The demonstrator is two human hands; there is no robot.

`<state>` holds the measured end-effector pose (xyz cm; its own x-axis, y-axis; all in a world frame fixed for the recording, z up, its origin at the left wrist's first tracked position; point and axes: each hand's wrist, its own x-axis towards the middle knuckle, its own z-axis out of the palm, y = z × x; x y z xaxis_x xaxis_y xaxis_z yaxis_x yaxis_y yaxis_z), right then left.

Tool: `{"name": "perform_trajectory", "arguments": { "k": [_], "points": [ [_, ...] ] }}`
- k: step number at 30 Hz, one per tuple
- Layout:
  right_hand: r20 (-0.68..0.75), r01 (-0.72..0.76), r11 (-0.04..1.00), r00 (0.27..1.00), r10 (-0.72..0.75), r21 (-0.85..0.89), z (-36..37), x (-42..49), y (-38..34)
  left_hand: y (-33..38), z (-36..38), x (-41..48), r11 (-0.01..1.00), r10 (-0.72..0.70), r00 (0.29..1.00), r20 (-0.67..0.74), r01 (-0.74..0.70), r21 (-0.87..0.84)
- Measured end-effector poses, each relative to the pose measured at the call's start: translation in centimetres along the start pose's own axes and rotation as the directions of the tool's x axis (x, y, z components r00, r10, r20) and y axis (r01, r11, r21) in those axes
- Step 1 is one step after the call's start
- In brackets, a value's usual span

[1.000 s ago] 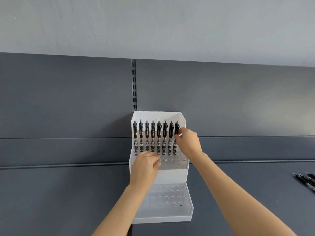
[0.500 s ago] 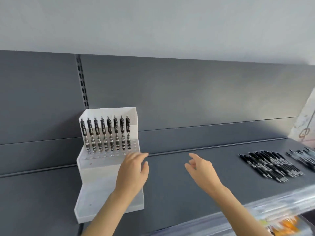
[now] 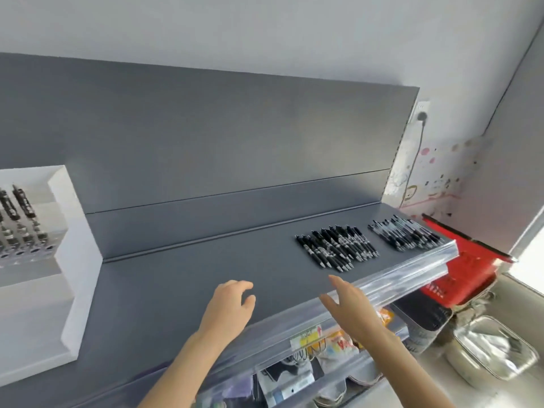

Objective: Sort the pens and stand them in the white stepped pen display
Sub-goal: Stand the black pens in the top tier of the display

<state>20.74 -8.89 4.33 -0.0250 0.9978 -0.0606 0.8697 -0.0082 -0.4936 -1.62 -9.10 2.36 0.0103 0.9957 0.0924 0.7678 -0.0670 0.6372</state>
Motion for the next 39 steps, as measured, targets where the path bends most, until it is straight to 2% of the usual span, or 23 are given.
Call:
{"name": "perform_trajectory", "arguments": {
  "k": [10,17,23,29,32,36,39],
  "points": [
    [-0.054,-0.097,0.994,0.994,0.1,0.057,-2.7,3.5,8.7,5.9,6.7,6.1,1.0,-0.002,0.992,0.125,0.004,-0.011],
    [-0.028,-0.111,0.992,0.993,0.113,0.053,-3.7,10.5,11.4,6.6,11.0,13.3,0.993,-0.099,0.978,0.181,0.108,-0.04],
    [-0.052,-0.16,0.984,0.985,0.164,0.073,-4.1,15.4,14.1,6.4,14.0,17.9,0.981,-0.191,0.962,0.196,0.19,0.024],
    [-0.038,-0.142,0.99,0.989,0.141,-0.023,-4.1,21.6,15.0,7.4,15.5,20.9,0.961,-0.272,0.95,0.156,0.259,0.098],
    [0.002,-0.135,0.987,0.991,0.136,-0.082,-3.5,23.9,14.9,8.7,16.4,21.7,0.941,-0.33,0.932,0.15,0.311,0.136],
    [0.072,-0.128,0.982,0.988,0.139,-0.136,-3.2,25.7,14.9,10.5,17.5,22.4,0.882,-0.423,0.902,0.087,0.388,0.267],
    [0.133,-0.099,0.989,0.985,0.113,-0.108,-3.5,26.6,14.9,11.3,17.9,22.8,0.857,-0.475,0.879,0.05,0.449,0.254]
  ]
}}
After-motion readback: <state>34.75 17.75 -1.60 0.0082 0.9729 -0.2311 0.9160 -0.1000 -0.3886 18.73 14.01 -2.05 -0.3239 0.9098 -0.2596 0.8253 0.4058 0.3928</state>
